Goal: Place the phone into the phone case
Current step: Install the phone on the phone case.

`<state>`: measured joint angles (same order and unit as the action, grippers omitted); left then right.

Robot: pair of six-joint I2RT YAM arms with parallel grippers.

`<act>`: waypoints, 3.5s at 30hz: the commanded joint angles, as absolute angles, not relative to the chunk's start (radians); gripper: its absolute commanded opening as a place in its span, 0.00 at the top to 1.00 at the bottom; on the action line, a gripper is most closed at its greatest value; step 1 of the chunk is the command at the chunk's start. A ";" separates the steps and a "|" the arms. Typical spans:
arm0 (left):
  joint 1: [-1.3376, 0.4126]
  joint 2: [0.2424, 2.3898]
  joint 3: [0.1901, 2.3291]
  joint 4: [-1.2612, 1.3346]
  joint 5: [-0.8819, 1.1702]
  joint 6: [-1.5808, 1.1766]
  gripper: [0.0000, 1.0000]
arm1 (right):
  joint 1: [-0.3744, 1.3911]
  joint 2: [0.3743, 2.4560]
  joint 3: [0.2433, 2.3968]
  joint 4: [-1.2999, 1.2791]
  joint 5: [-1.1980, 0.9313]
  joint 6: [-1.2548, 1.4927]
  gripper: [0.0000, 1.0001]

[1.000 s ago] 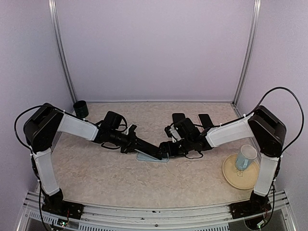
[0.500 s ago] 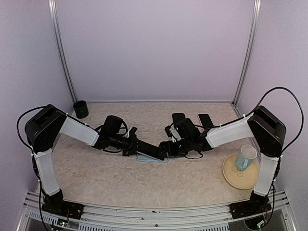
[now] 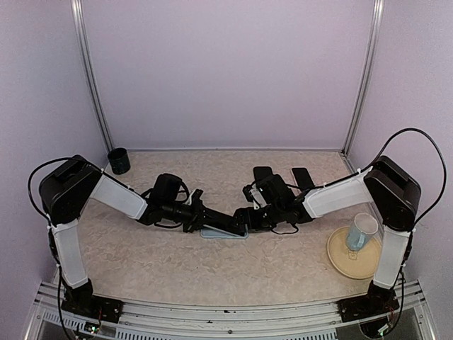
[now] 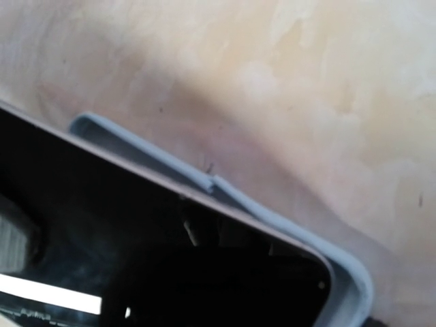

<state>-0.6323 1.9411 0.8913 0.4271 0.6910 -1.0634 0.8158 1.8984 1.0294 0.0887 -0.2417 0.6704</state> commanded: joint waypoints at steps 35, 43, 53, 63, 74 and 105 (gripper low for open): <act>-0.655 1.977 0.772 0.661 0.681 -1.148 1.00 | 0.810 1.850 0.996 0.126 -0.362 0.643 0.10; -0.647 1.933 0.768 0.676 0.679 -1.131 1.00 | 0.755 1.771 0.954 0.116 -0.388 0.629 0.08; -0.646 1.901 0.757 0.755 0.686 -1.142 1.00 | 0.729 1.758 0.894 0.158 -0.427 0.659 0.08; -0.646 1.902 0.730 0.879 0.706 -1.196 1.00 | 0.728 1.801 0.856 0.250 -0.481 0.715 0.08; -0.653 1.898 0.715 0.969 0.724 -1.229 1.00 | 0.729 1.825 0.836 0.361 -0.561 0.778 0.09; -0.705 1.871 0.709 1.071 0.764 -1.218 1.00 | 0.743 1.859 0.827 0.664 -0.739 1.002 0.21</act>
